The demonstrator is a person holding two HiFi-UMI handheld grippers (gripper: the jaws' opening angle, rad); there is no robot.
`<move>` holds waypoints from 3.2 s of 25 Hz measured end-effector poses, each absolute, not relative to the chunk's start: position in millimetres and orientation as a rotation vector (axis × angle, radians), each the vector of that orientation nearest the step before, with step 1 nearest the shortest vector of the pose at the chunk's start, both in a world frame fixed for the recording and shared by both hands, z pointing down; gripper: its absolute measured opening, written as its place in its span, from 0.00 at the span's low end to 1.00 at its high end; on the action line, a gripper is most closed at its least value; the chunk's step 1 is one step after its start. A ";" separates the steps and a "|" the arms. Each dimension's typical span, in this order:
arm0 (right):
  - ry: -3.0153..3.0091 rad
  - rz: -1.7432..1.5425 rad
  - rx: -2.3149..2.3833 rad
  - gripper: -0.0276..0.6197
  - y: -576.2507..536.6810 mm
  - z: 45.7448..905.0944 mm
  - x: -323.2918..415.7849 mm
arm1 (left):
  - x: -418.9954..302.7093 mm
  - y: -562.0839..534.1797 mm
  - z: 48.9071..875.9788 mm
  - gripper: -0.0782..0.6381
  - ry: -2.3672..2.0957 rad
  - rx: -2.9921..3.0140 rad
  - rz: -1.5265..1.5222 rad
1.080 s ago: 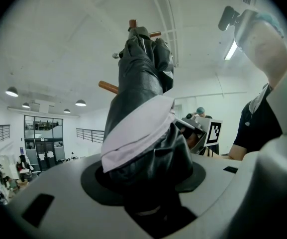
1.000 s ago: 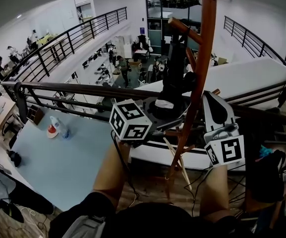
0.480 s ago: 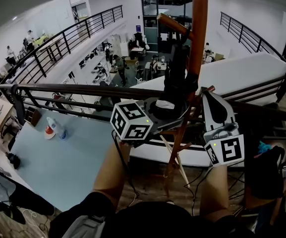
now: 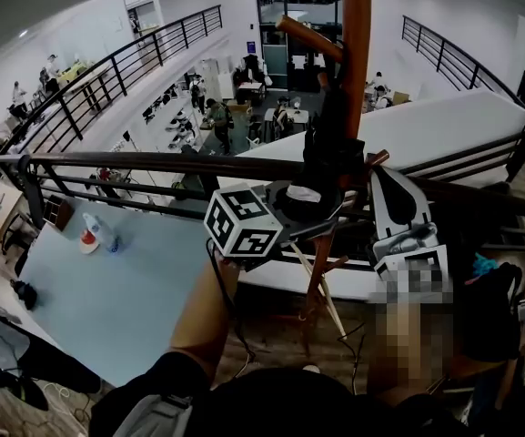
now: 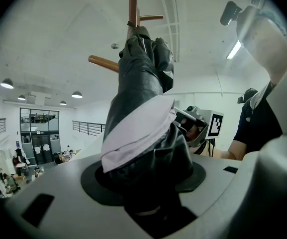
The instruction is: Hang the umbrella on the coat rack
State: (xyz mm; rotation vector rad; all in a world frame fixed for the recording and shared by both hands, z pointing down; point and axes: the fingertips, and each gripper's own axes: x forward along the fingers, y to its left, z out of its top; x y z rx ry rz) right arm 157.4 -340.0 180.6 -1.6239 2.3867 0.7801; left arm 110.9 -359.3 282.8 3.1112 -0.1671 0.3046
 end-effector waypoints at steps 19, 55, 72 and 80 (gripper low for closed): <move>2.421 0.736 -1.620 0.09 -339.4 197.7 165.5 | 110.2 -370.4 303.2 0.45 -0.393 3.078 0.297; 2.520 0.507 -1.666 0.09 -332.8 263.4 165.0 | 97.0 -366.5 284.7 0.52 -1.357 3.170 0.018; 2.531 0.505 -1.645 0.09 -324.8 258.9 148.3 | 86.5 -353.2 274.3 0.66 -1.463 3.192 -0.035; 2.547 0.519 -1.645 0.09 -317.0 271.9 128.5 | 68.4 -348.2 296.9 0.69 -1.425 3.191 0.020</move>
